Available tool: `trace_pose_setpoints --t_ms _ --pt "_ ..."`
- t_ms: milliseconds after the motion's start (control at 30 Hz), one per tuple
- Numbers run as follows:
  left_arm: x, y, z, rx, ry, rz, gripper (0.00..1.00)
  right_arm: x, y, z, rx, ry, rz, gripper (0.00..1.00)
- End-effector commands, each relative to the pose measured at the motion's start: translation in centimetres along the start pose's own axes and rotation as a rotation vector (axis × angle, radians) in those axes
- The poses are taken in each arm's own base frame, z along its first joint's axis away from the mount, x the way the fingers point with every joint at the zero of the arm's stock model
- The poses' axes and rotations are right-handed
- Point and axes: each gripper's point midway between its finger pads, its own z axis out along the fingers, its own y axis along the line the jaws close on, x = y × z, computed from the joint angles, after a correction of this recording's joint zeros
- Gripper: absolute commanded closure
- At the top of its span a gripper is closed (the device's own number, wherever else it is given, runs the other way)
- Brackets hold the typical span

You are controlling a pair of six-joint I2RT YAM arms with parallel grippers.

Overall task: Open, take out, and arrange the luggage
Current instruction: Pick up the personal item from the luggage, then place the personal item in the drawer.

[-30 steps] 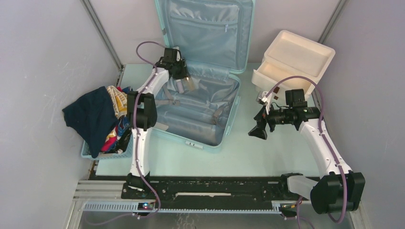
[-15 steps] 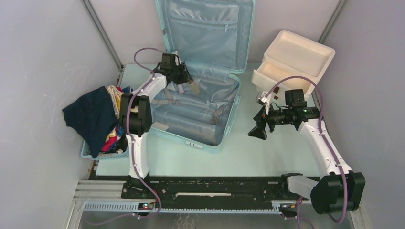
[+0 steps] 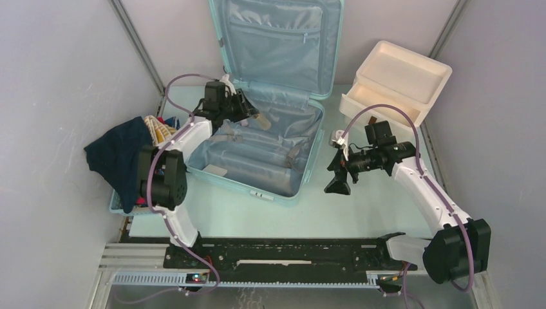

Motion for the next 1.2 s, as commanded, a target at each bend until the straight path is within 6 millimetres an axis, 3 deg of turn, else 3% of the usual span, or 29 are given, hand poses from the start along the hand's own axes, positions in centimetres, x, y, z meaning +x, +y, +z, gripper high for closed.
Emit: trace_pose_setpoints --t_ms 0,433,700,933,1167 --pt "-2.3 -4.1 -3.9 0.138 -0.126 0.027 1.00 -0.7 0.5 0.3 -0.028 -0.017 -0.029 0.00" --pt "2.6 -3.9 -9.8 0.196 -0.185 -0.018 1.00 -1.3 1.4 0.7 -0.099 -0.063 -0.020 0.00" --pt "4.5 -3.8 -12.9 0.220 -0.239 -0.018 1.00 -2.2 1.0 0.5 -0.079 -0.088 -0.064 0.00" --pt "5.3 -4.7 -15.5 0.272 -0.283 -0.009 1.00 -5.5 -0.2 0.0 -0.051 -0.102 -0.153 0.00" --pt "6.5 -5.5 -17.6 0.334 -0.316 -0.005 1.00 -8.6 0.2 1.8 -0.073 -0.071 -0.247 0.00"
